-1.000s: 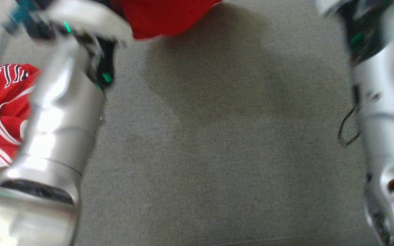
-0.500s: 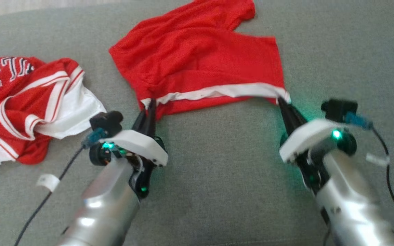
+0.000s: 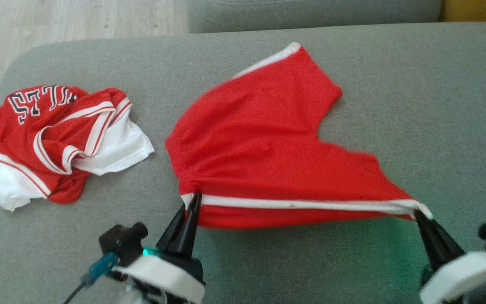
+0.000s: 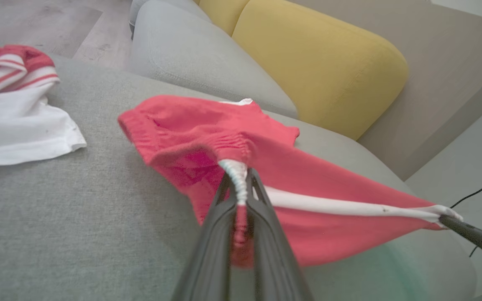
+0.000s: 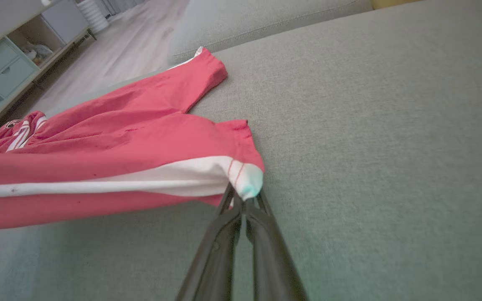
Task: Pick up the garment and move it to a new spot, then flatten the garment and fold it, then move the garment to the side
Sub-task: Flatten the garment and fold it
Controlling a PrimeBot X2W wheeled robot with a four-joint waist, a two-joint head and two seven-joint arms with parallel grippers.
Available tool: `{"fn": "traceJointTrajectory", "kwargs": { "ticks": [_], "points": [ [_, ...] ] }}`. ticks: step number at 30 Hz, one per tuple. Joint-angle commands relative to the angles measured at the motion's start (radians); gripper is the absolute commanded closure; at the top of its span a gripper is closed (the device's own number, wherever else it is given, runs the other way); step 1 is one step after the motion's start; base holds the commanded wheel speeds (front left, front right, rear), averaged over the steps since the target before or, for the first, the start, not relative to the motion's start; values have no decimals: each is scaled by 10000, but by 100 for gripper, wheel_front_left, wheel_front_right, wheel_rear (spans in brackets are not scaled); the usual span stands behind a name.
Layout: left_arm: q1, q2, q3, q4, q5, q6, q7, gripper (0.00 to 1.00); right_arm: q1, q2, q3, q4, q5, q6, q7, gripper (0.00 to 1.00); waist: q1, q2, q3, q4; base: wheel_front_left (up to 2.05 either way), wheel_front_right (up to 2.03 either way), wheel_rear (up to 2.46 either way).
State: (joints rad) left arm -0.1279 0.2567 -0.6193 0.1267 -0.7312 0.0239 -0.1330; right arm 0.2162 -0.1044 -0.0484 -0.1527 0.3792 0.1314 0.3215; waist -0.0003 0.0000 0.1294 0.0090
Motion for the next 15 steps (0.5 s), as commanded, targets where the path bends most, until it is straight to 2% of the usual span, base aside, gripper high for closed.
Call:
{"fn": "traceJointTrajectory", "kwargs": {
  "ticks": [1,5,9,12,15],
  "points": [
    [263,503,300,-1637,-87,475,475,100,248,96,-253,-1506,-298,-7,806,100,3,0,-48,56,0,0,0],
    [1361,988,181,-4119,-445,1204,1498,100,940,411,-793,-3509,-608,-7,2349,100,3,0,-82,68,0,0,0],
    [1722,1085,86,-4973,-716,1440,1934,100,978,480,-996,-4128,-680,-7,3126,100,3,0,-99,129,0,0,0],
    [1710,1021,130,-4989,-996,1435,2080,100,502,494,-1058,-4076,-623,-7,3536,100,3,0,-74,228,0,0,0],
    [1354,842,237,-4507,-1365,1146,2128,100,-441,205,-880,-3378,-505,-7,3706,100,3,0,112,423,0,0,0]
  ]
}}
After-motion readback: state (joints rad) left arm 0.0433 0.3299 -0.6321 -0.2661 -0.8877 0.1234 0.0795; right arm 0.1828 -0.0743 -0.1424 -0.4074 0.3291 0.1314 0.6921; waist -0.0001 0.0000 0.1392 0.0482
